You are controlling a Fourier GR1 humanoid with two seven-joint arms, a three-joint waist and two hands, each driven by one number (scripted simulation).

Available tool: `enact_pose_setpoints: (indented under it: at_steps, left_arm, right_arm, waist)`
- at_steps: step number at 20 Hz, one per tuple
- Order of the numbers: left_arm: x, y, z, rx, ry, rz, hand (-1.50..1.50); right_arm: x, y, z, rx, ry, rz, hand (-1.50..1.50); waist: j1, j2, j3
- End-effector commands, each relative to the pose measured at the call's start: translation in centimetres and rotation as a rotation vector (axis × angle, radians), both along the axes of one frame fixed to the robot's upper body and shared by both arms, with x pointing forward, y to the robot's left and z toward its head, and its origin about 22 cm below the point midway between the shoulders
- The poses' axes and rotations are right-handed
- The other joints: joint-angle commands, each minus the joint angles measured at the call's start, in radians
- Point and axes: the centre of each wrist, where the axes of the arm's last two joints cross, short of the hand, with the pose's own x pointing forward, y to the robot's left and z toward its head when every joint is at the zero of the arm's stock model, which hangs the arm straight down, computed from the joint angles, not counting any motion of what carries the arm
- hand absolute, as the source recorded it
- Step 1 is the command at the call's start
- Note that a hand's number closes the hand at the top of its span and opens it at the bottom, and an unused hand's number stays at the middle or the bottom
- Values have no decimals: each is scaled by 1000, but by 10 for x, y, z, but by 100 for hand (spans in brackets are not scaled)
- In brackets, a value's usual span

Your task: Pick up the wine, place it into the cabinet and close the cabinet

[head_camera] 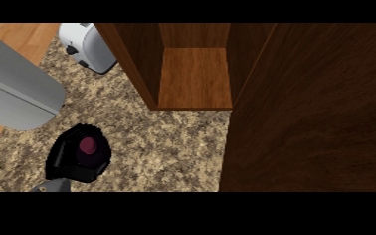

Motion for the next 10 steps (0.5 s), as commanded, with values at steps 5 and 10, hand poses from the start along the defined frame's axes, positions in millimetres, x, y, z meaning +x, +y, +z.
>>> enact_pose_setpoints:
  at_steps: [5,10]
  left_arm:
    - [5,1,15,11,-115,95,150]
    - [-7,-4,30,64,-198,137,150]
  right_arm:
    - [-23,1,-1,46,-20,25,-150]
    - [-28,-4,18,13,-45,36,-150]
  waist:
    - [0,1,-1]
    - [5,-1,-1]
